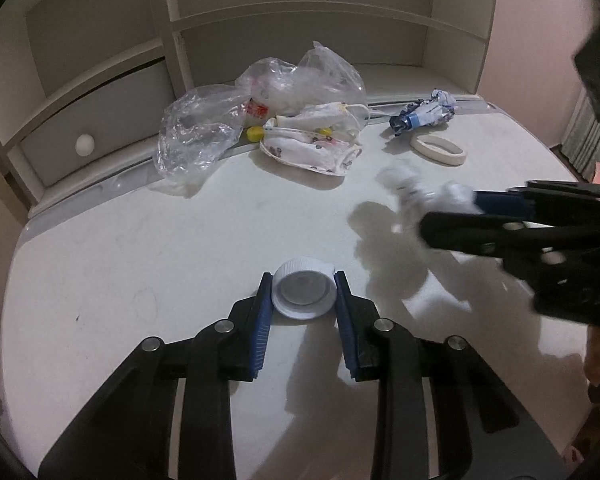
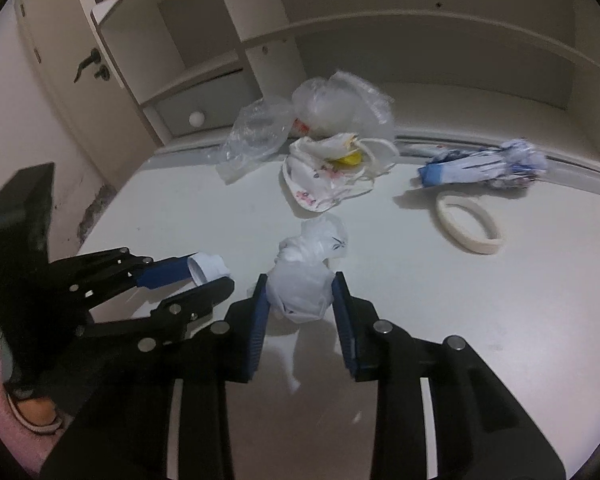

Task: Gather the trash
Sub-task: 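Grasp the white tissue with the right tool while the left tool grasps the white cap, then carry the tissue and cap over the black bin and open both tools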

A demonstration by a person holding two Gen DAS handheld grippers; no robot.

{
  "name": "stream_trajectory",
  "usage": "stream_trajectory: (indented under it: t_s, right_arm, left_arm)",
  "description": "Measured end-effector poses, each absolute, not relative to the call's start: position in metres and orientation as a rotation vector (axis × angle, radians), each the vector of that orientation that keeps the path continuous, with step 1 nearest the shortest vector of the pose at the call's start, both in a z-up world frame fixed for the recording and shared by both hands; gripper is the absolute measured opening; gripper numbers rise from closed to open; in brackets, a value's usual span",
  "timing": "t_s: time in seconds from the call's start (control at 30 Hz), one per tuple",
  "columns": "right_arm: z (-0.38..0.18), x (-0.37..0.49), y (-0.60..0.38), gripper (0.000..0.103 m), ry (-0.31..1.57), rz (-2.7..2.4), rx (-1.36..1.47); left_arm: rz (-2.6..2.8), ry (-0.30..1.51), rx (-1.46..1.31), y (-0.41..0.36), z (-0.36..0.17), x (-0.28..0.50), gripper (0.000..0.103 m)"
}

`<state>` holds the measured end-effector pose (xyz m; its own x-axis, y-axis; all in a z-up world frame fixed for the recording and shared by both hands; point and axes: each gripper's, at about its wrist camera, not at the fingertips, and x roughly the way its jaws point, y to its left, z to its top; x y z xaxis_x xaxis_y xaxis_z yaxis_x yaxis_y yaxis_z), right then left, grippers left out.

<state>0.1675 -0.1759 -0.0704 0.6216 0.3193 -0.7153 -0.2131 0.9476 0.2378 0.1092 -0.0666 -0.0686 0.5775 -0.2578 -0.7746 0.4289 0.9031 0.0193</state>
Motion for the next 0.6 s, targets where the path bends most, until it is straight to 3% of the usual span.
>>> stream_trajectory:
  t_s: [0.37, 0.6]
  right_arm:
    - [-0.06, 0.127, -0.237, 0.031, 0.813, 0.234, 0.19]
    - [0.003, 0.051, -0.318, 0.031, 0.656, 0.078, 0.154]
  left_arm:
    - [-0.423, 0.868, 0.216, -0.084, -0.055, 0.1, 0.029]
    - [-0.619, 0.76, 0.249, -0.163, -0.002, 0.063, 0.029]
